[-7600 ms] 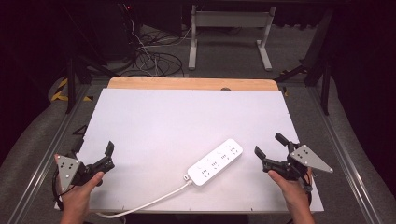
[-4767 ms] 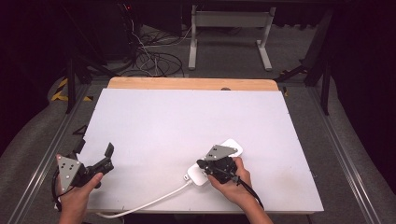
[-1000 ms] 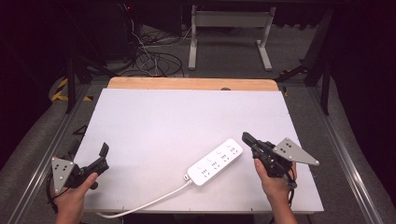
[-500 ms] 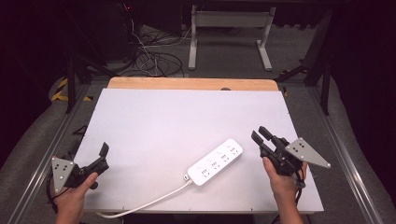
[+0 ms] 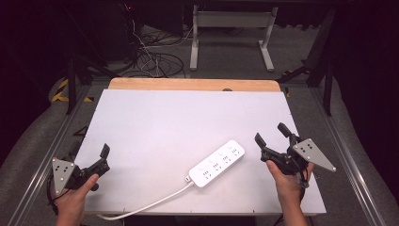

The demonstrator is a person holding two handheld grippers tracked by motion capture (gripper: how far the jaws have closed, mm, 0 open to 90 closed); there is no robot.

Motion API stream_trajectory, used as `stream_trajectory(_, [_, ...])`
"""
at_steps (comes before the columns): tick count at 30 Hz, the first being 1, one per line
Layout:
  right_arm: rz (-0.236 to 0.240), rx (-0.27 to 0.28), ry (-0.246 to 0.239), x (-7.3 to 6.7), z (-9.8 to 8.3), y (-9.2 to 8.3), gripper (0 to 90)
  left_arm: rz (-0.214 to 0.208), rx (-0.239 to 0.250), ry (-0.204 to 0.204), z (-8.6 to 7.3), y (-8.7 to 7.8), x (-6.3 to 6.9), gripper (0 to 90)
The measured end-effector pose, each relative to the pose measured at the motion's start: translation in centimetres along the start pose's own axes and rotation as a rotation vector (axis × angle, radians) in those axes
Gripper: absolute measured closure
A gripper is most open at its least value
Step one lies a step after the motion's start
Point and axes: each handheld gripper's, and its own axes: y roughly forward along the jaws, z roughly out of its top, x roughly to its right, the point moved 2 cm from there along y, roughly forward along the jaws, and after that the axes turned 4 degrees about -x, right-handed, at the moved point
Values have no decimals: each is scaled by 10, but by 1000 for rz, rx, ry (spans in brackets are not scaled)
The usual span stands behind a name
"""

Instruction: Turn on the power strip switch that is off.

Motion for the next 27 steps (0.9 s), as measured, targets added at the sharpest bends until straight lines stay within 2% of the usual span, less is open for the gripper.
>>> stream_trajectory(5, [-4,-3,-24,0,-2,0,158,0,0,-3,0,0,0,78])
stream_trajectory(14, [-8,11,-26,1,-2,-1,153,-4,0,-1,0,2,1,78])
stream_trajectory(27, [-22,5,-35,4,-4,-3,152,-5,3,-1,1,3,1,78])
